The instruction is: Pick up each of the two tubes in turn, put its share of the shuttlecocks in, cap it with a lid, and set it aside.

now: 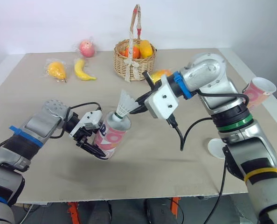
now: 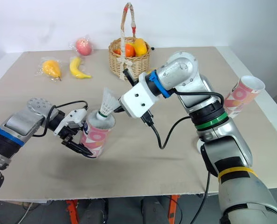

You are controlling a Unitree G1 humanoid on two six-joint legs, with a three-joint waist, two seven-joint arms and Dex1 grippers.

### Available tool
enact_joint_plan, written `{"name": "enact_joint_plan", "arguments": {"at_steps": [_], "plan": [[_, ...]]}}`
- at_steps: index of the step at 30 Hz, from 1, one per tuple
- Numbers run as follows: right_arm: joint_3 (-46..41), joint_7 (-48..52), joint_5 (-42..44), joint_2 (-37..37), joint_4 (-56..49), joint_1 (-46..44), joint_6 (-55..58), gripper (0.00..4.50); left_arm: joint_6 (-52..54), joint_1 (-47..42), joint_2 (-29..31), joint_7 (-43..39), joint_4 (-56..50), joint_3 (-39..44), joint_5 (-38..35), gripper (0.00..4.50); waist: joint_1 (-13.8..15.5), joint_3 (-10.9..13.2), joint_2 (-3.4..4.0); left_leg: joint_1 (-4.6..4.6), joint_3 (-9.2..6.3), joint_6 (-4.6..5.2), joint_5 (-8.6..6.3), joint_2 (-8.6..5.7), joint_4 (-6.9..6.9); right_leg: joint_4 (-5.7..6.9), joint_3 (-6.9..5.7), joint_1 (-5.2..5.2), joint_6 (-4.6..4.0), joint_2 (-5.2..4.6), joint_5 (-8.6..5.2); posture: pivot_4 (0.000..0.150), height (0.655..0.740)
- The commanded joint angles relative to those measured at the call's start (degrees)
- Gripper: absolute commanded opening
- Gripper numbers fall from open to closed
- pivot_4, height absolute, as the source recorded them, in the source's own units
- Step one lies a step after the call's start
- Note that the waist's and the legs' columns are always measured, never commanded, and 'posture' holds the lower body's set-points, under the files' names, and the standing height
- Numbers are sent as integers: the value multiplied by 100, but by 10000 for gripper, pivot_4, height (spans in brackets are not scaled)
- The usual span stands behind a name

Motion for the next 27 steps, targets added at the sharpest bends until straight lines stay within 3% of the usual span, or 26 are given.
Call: {"name": "enact_joint_plan", "arguments": {"at_steps": [1, 4, 7, 19, 27], "plan": [[-81, 233, 302, 97, -126, -252, 94, 17545, 36, 61, 69, -10, -128, 118, -2, 30670, 0, 0, 0, 0, 0, 0, 0, 0, 0, 0, 0, 0, 0, 0, 0, 1500, 7400], [-102, 281, 455, 173, -156, -307, 243, 33449, 53, 73, 53, -10, -144, 146, 2, 30670, -2, 0, 0, 0, 0, 0, 0, 0, 0, 0, -1, 0, 0, 0, 0, 1500, 7400], [-176, 334, 680, 197, -215, -358, 416, 44812, 66, 90, 33, -10, -152, 169, 3, 30670, 0, 0, 0, 0, -1, 0, 0, 0, 1, 3, -3, 0, 1, 0, -1, 1500, 7400], [-353, 488, 2081, -867, -179, -364, 1635, 44812, 70, 274, -225, -10, -208, 556, -82, 30670, 26, 0, 0, 0, -1, 0, 0, 0, 1, 4, -3, -2, -2, 0, -2, 1500, 7400], [-657, 190, 1908, -961, -225, 68, 2141, 44812, -112, 383, -691, 32, -232, 1053, -17, 30670, 61, 0, 0, -2, -1, 0, 0, 0, 2, 5, -3, -3, -2, -1, -2, 1500, 7400]]}}
